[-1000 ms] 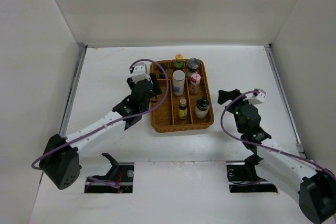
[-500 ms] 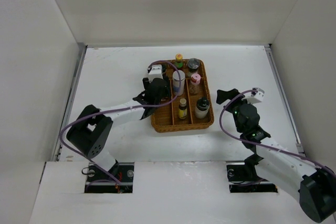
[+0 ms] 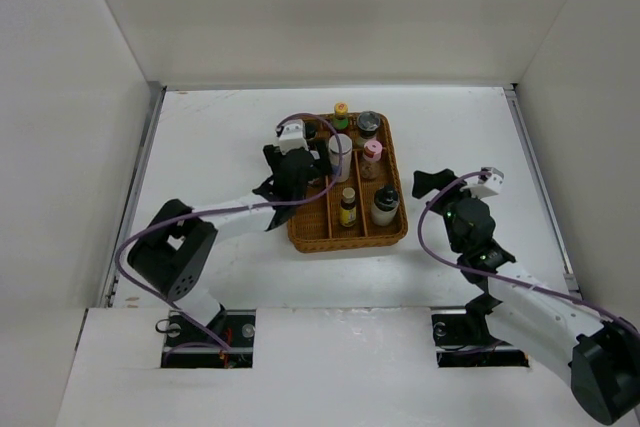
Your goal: Organize the condiment bottles
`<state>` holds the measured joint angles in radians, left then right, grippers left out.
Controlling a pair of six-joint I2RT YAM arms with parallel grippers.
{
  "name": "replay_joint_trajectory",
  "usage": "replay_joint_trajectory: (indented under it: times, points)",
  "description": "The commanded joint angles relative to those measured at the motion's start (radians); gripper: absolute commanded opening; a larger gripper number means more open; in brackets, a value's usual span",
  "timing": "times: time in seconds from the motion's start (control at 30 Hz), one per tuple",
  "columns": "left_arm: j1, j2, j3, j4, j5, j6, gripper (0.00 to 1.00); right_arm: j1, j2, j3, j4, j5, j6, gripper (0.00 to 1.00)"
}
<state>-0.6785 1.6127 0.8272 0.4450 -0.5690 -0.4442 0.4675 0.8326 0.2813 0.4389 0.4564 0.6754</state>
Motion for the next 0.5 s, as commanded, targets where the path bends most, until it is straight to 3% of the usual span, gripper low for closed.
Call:
replay_joint_trajectory:
  times: [0.0,0.13,0.33,0.47]
  points:
    - [-0.016,-0.146,-0.034,0.061,-0.037,0.010,1.00,0.013,-0.023,0.035,0.069,0.025,-0.017,0.96]
    - [-0.048,-0.324,-0.098,0.044,-0.130,0.024,1.00,0.019,-0.026,0.036,0.067,0.031,-0.022,1.00]
    - [-0.033,-0.520,-0.212,0.008,-0.124,-0.001,1.00,0.029,-0.027,0.038,0.043,0.108,-0.025,1.00]
    - [0.103,-0.536,-0.336,-0.063,-0.124,-0.134,1.00,0.030,-0.033,0.033,0.035,0.140,-0.019,1.00]
